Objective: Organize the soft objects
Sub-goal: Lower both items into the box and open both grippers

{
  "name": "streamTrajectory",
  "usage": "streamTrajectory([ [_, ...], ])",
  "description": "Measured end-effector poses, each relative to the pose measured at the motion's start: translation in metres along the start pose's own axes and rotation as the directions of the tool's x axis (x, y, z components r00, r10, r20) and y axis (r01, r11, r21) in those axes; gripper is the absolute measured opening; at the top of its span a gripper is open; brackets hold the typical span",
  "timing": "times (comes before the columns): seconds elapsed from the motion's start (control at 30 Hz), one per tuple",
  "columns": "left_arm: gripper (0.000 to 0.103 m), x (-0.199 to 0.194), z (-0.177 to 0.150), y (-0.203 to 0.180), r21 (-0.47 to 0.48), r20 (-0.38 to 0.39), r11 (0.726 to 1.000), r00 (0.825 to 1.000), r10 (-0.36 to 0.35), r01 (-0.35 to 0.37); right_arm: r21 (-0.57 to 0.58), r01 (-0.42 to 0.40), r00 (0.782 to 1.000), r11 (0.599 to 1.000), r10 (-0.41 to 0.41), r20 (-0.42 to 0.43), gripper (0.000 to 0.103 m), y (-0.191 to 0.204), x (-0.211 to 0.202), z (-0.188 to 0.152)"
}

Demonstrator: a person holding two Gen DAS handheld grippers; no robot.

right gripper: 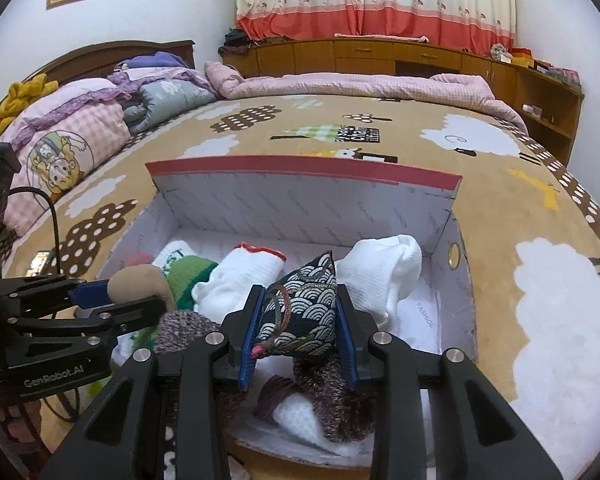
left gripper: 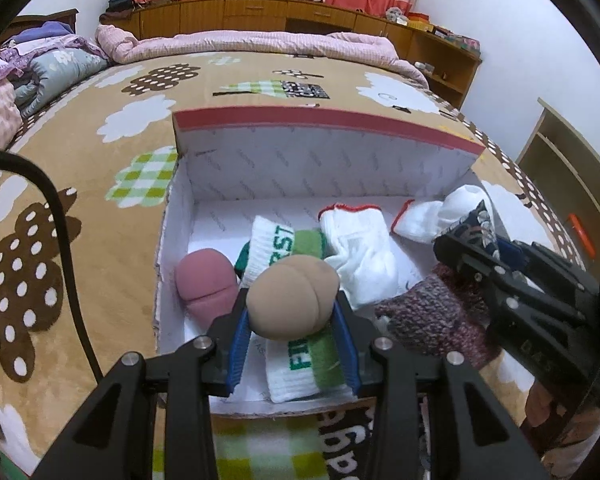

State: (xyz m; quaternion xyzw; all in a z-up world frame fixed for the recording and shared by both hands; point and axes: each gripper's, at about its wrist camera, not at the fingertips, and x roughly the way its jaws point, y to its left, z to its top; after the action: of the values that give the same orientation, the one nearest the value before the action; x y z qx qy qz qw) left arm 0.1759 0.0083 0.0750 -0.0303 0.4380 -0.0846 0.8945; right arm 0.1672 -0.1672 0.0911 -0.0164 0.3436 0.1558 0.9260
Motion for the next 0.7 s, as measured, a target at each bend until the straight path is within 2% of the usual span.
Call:
streamTrajectory([
  [0.33,0.048,0.003,-0.002,-0.001,-0.002,0.0,1.0,1.0,0.003,-0.003,0.03,0.001,1.0,1.0,0.0,-0.008,0.036,-0.003,0.008,-0.001],
  [0.37,0.049,0.003,-0.002,-0.001,-0.001,-0.001,1.0,1.0,0.003,-0.003,0.036,-0.002,1.0,0.999,0.002,-0.008,0.037,-0.004,0.007,-0.001],
  [0.47,0.055,0.003,-0.002,-0.002,0.0,-0.004,1.0,1.0,0.012,-0.012,0.046,-0.01,1.0,0.999,0.01,-0.004,0.05,-0.007,0.004,-0.001],
  [0.7,0.063,-0.006,-0.003,-0.003,-0.001,0.009,1.0,1.0,0.022,-0.022,0.043,0.002,1.0,0.999,-0.002,0.02,0.051,-0.008,-0.009,0.0],
])
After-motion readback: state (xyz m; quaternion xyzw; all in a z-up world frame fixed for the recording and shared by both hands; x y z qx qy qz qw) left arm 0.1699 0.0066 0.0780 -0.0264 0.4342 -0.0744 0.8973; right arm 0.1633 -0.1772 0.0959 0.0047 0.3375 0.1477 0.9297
